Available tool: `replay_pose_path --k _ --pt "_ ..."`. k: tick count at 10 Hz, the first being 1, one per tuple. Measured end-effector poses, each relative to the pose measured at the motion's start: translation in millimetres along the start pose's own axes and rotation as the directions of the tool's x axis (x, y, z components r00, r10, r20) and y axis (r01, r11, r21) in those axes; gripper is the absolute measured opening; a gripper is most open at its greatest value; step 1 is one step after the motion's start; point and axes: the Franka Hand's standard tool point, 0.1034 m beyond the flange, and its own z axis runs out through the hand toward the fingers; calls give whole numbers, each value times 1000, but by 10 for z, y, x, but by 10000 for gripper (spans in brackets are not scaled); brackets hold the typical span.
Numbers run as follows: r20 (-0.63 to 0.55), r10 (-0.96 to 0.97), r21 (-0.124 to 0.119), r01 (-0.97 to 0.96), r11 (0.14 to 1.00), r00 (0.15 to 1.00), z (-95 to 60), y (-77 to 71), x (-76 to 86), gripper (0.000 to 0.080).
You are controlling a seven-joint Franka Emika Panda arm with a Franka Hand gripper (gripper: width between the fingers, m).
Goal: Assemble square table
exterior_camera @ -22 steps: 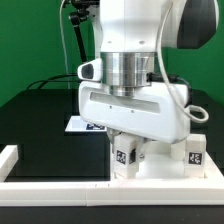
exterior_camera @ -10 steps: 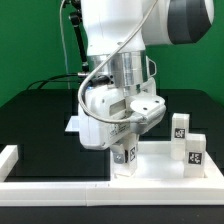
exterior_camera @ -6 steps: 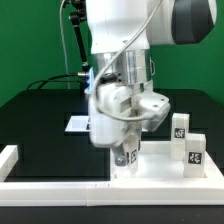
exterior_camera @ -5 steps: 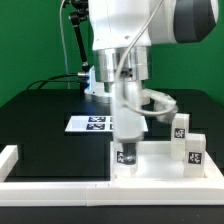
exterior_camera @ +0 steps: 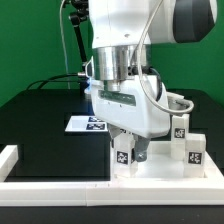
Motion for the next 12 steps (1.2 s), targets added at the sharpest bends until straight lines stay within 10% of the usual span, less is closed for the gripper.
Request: replay_pose_path --k 4,6,7,9,12 --pt "-10 -519 -43 519 854 855 8 -21 42 649" --pt "-11 -487 -43 486 873 874 9 -22 36 619" --pt "-12 -460 -41 459 887 888 11 -21 36 420" --pt "-17 -304 -45 303 952 952 20 19 64 297" --pt "-27 20 -49 -21 999 999 22 62 112 297"
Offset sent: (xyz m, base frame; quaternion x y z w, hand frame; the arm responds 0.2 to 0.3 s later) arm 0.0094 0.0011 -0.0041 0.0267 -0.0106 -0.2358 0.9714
